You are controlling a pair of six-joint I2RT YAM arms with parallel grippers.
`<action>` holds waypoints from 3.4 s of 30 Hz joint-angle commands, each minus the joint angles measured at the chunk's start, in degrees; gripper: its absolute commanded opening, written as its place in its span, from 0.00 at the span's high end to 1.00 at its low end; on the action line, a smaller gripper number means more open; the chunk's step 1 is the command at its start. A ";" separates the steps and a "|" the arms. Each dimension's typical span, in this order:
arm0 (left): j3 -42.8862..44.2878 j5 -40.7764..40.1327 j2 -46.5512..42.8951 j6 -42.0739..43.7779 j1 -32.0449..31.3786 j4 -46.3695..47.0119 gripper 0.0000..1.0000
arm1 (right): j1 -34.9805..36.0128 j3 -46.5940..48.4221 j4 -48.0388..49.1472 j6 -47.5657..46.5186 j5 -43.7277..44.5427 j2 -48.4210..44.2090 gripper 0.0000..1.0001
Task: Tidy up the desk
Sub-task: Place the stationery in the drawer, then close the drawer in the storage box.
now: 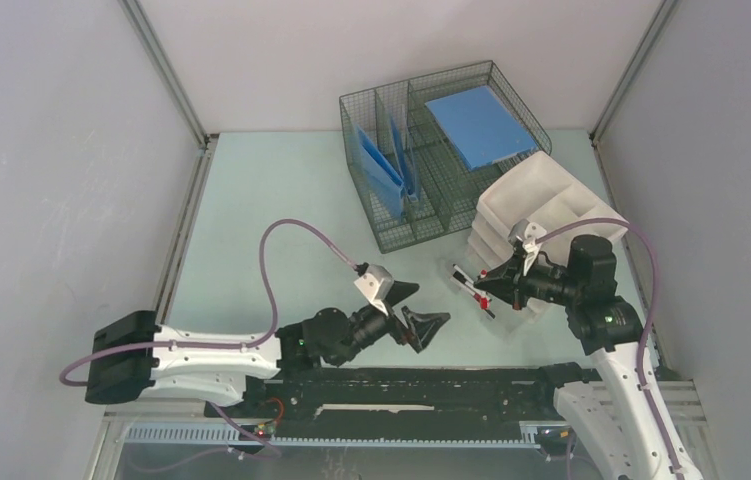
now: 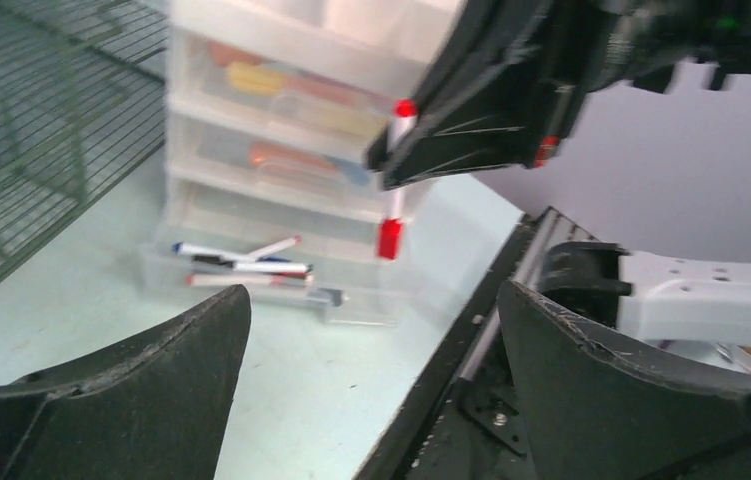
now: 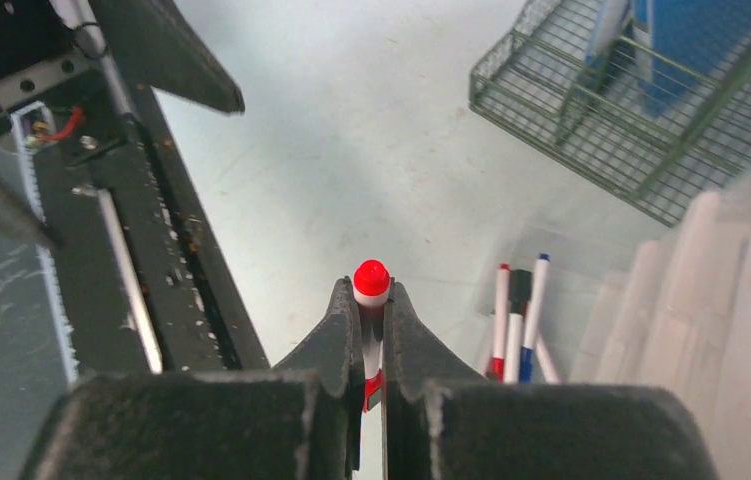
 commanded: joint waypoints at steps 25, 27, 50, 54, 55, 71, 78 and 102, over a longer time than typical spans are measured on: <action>-16.26 -2.99 -19.78 -17.82 12.74 -12.12 0.00 | 12.03 2.12 -5.14 -11.15 36.91 8.61 0.45; -16.73 -2.99 -20.84 -17.86 12.75 -12.16 0.00 | 12.04 2.09 -5.17 -10.96 36.48 8.49 0.42; -21.52 -5.10 -28.42 -21.07 13.36 -12.77 0.00 | 27.18 0.94 -9.14 -19.42 29.46 17.12 0.97; -21.54 -5.23 -28.42 -21.29 13.44 -12.91 0.00 | 31.67 0.90 -8.69 -20.24 34.64 21.31 0.98; -21.56 -5.27 -28.49 -21.37 13.45 -13.00 0.00 | 32.79 0.94 -8.61 -20.48 35.93 22.10 0.98; -22.68 -5.99 -32.17 -22.07 13.45 -14.91 0.00 | 38.78 0.94 -2.26 -19.34 57.92 36.98 0.94; -23.14 -6.01 -33.10 -22.21 13.45 -15.00 0.00 | 35.40 0.95 1.93 -16.75 71.71 44.18 0.90; -23.67 -5.10 -34.27 -22.57 13.45 -14.74 0.00 | 28.46 1.42 -0.07 -16.04 68.98 37.87 0.45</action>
